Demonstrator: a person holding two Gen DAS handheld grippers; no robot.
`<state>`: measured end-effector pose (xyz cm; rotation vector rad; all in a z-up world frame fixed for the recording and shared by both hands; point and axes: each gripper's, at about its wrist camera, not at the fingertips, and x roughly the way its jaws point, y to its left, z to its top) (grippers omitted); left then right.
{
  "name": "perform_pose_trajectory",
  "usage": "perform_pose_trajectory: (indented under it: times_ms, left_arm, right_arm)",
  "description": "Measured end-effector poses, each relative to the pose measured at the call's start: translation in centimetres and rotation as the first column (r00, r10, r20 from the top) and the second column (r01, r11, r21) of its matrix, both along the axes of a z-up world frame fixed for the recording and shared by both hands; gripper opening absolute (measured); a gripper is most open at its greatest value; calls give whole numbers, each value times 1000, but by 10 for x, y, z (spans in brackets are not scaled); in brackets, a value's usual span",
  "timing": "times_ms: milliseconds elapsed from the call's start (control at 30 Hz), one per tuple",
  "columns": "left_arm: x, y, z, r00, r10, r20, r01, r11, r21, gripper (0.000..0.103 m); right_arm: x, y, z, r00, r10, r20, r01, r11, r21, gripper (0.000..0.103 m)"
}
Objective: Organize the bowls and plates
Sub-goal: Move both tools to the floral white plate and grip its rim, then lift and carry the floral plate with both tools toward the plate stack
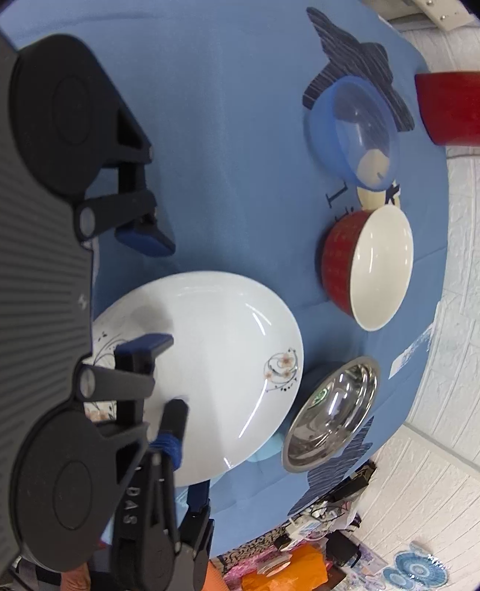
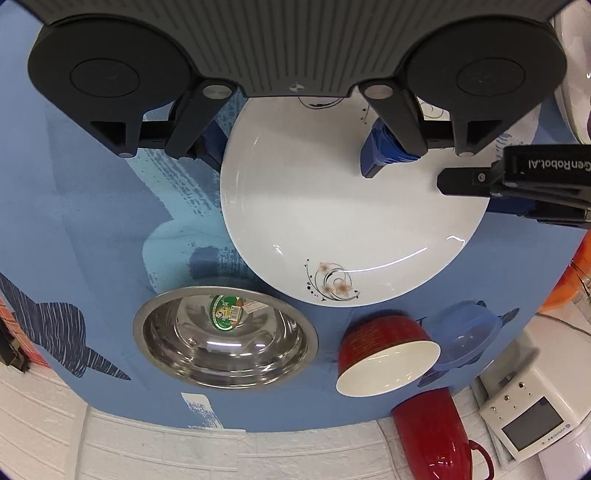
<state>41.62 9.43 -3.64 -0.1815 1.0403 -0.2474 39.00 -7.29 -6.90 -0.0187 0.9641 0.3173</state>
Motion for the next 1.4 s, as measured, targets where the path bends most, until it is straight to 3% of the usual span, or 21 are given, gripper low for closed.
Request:
perform_pose_trajectory:
  times_ms: [33,67,133,200,500,767,1100,1400]
  left_arm:
    - [-1,1,0,1000,4,4,-4,1000,6,22]
    - [1,4,-2,1000,-1,-16,0,999,-34,18]
    - [1,8,-3,999,20,-27,-22,997,-69,14]
    - [1,7,-2,1000,17,-19,-19,998,-65,12]
    - [-5,11,3,1000,19,18,-19,1000,-13,10]
    - [-30,20,22,996,28,89,-32,999,42,10]
    - [-127,82,62,978,125,167,-133,990,41,11]
    - [-230,144,49,957,235,171,-250,965,77,11]
  right_arm:
    - [-2,0,0,1000,-1,14,1,1000,-5,54]
    - [-3,-3,0,1000,-8,23,8,1000,2,51]
    - [-4,-10,1,999,-30,42,29,1000,11,34]
    - [-3,-14,1,998,-48,42,47,998,29,29]
    - [-17,3,2,993,4,117,-7,1000,20,31]
    - [-39,18,15,987,4,163,-15,998,65,34]
    - [-116,71,50,966,106,234,-139,982,131,37]
    - [-173,133,35,953,232,196,-264,952,154,39]
